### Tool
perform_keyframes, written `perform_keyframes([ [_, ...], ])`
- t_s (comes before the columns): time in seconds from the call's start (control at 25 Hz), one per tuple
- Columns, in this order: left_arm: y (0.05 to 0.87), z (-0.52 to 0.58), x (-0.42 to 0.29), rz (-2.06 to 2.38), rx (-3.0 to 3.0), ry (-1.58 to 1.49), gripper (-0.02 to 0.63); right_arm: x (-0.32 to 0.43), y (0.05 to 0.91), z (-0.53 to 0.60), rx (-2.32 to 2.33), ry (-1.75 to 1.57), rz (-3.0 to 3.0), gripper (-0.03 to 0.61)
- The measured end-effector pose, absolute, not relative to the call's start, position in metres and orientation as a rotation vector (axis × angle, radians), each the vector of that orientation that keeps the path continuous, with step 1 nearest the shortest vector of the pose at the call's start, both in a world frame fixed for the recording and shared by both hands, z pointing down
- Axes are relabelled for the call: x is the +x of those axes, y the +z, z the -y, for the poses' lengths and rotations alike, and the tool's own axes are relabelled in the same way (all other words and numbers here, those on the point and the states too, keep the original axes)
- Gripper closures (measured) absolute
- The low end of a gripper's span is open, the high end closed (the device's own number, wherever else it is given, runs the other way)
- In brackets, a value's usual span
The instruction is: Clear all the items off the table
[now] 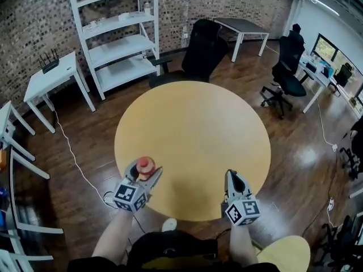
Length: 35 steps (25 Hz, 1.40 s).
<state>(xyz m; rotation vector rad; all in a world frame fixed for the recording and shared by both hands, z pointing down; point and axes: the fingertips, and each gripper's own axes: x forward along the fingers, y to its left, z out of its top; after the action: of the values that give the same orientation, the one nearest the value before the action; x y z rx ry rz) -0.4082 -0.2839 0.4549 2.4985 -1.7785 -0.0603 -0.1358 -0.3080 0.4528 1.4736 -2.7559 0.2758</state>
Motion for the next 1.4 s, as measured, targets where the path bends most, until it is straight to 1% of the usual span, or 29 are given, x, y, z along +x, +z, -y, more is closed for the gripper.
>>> perform_keyframes([
  [0.16, 0.468, 0.282, -0.427, 1.786, 2.469, -0.087, 0.305, -0.156, 0.47, 0.309, 1.434, 0.312, 2.744, 0.574],
  [0.4, 0.505, 0.294, -0.435, 1.734, 2.424, -0.052, 0.304, -0.173, 0.499, 0.298, 1.411, 0.381, 2.661, 0.574],
  [0.6, 0.541, 0.315, -0.446, 1.731, 2.36, 0.026, 0.304, -0.166, 0.509, 0.294, 1.435, 0.413, 2.561, 0.574],
  [0.76, 0.564, 0.332, -0.453, 1.77, 2.302, 0.016, 0.302, -0.161, 0.526, 0.292, 1.447, 0.447, 2.485, 0.574],
  [1.04, 0.573, 0.344, -0.444, 1.757, 2.374, 0.067, 0.293, -0.162, 0.547, 0.294, 1.429, 0.494, 2.422, 0.574],
  [1.24, 0.576, 0.339, -0.443, 1.771, 2.393, 0.025, 0.288, -0.164, 0.548, 0.301, 1.451, 0.507, 2.412, 0.574],
  [1.4, 0.581, 0.338, -0.444, 1.757, 2.371, 0.098, 0.284, -0.168, 0.543, 0.301, 1.463, 0.5, 2.419, 0.574],
])
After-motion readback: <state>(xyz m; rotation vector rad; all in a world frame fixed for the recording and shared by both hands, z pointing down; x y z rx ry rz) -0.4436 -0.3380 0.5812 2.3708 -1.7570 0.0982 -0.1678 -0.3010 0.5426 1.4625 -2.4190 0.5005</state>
